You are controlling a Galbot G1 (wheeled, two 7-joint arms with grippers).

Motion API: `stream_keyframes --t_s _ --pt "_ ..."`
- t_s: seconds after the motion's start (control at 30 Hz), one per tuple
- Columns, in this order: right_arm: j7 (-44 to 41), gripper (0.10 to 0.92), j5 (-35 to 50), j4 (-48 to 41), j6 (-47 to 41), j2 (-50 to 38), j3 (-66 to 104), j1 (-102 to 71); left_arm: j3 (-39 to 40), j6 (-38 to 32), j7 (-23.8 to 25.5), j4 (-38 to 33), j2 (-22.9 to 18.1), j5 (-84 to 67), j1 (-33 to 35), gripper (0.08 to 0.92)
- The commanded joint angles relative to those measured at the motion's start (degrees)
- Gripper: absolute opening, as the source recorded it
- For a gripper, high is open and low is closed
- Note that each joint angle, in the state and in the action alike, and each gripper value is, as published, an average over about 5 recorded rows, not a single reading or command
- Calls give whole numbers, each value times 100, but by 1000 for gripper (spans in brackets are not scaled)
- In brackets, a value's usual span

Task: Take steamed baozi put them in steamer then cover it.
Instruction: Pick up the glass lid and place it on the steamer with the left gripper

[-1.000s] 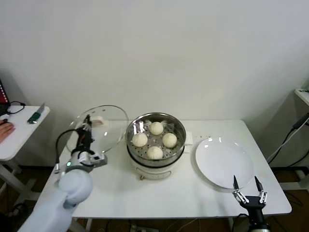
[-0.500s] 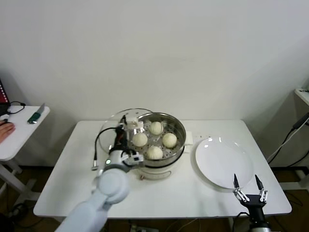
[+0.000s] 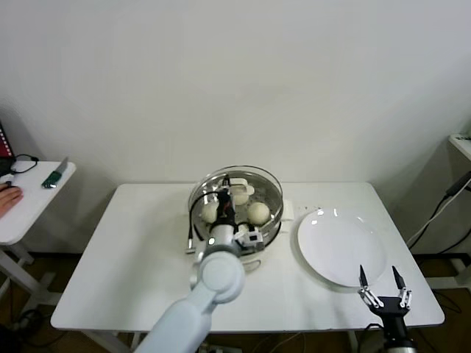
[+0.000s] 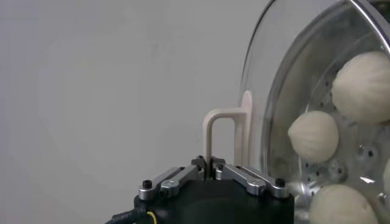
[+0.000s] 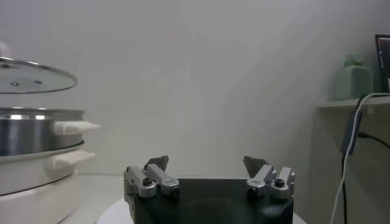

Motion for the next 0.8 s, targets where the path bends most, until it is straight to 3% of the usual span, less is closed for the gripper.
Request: stream_keyframes --t_s 0.03,0.3,0.8 --pt "2 823 1 3 23 6 13 -20 103 280 -14 644 -535 368 -133 141" --pt "9 823 10 11 54 -2 65 -34 13 280 -153 800 -625 434 -62 141" --pt "12 823 65 0 116 23 70 -79 -70 280 -433 894 -321 304 37 141"
